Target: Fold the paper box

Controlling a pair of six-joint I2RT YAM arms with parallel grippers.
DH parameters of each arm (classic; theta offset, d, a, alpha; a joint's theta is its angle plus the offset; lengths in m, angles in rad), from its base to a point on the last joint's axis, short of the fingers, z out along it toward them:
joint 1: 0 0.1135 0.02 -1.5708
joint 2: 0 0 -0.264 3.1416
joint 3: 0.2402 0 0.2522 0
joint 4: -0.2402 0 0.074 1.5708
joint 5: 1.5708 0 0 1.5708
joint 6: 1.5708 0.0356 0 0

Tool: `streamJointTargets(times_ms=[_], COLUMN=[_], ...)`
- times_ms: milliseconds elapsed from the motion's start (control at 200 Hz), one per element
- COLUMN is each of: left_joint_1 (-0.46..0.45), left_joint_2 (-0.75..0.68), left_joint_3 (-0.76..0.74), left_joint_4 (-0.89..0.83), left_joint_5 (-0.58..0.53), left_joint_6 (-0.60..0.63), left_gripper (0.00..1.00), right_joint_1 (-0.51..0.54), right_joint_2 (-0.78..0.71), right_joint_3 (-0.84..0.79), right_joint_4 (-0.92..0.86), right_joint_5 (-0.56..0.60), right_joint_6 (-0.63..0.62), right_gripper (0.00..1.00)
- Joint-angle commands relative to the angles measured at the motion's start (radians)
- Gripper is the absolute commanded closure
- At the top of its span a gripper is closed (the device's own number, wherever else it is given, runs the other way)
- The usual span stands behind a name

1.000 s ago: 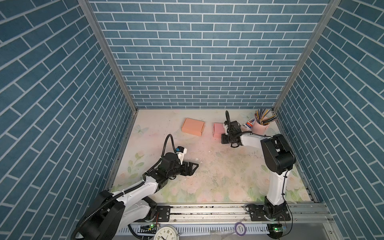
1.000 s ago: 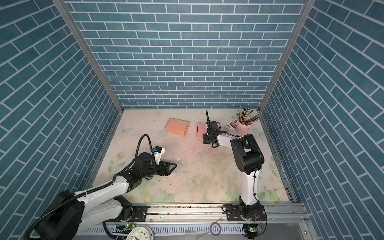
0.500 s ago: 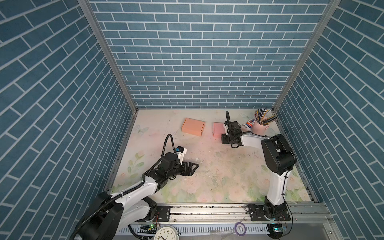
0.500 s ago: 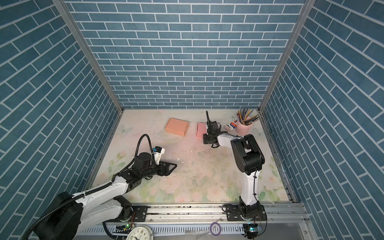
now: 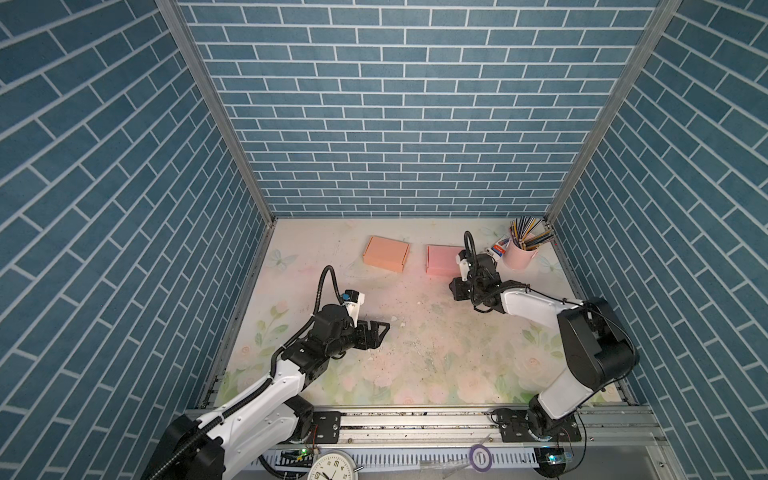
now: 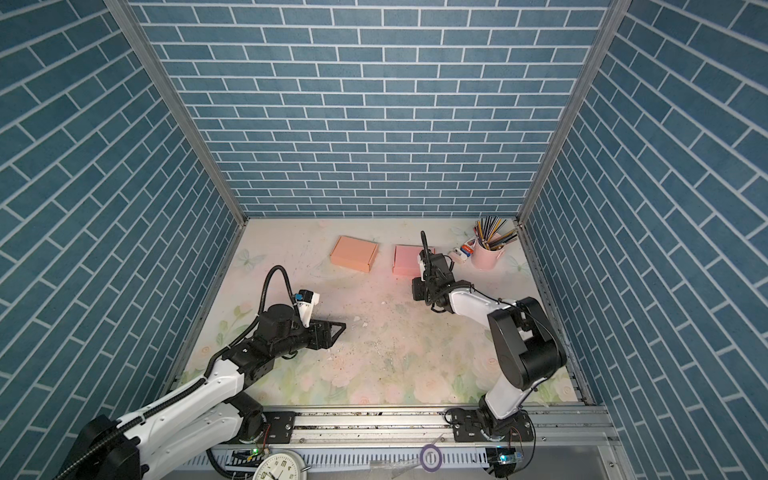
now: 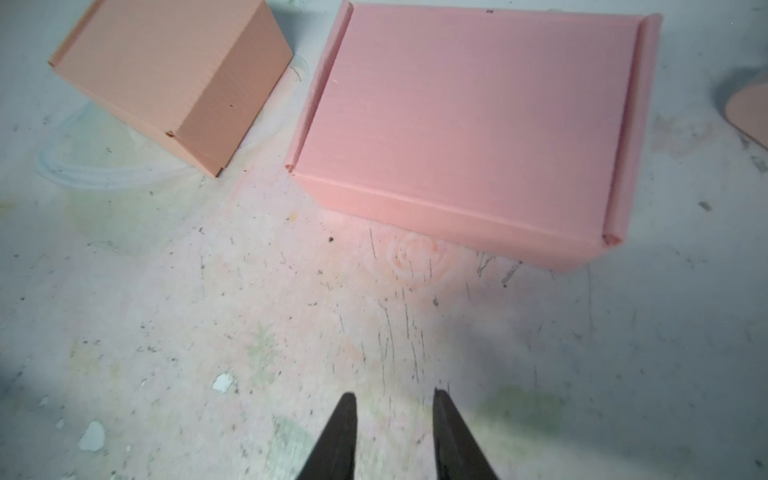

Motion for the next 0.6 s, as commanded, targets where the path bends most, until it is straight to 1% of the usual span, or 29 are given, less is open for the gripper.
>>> streamJointTargets(times_ms=[0, 95, 175, 275, 360, 490, 595], left_joint_1=[0.020, 0.030, 0.034, 0.037, 0.038, 0.040, 0.042], left_joint_2=[-0.026, -0.032, -0.035, -0.057, -0.091, -0.139, -0.141], left_joint_3=[0.045, 0.056, 0.061, 0.061, 0.057, 0.064, 0.090], left_joint_4=[-0.108, -0.135, -0.146, -0.143, -0.142, -0.169, -0.162], left_joint_5=[-0.119, -0.189, -0.242, -0.284, -0.333, -0.461, -0.543], left_joint_6=[0.014, 0.004, 0.000, 0.011, 0.015, 0.011, 0.056], left_gripper=[0.12, 0.12, 0.12, 0.12, 0.12, 0.12, 0.12], right_joint_1=[0.005, 0.005, 0.005, 0.003, -0.001, -0.009, -0.022], right_joint_2=[-0.110, -0.223, -0.310, -0.413, -0.507, -0.635, -0.728], right_joint_3=[-0.067, -0.136, -0.172, -0.205, -0.236, -0.289, -0.335], right_joint_4=[-0.002, -0.014, -0.056, -0.121, -0.151, -0.184, -0.181], right_joint_5=[0.026, 0.036, 0.060, 0.102, 0.124, 0.161, 0.190], right_joint_6=[0.028, 0.035, 0.028, 0.021, 0.019, 0.020, 0.011], right_gripper=[0.62, 0.57, 0.55, 0.50, 0.44, 0.37, 0.32])
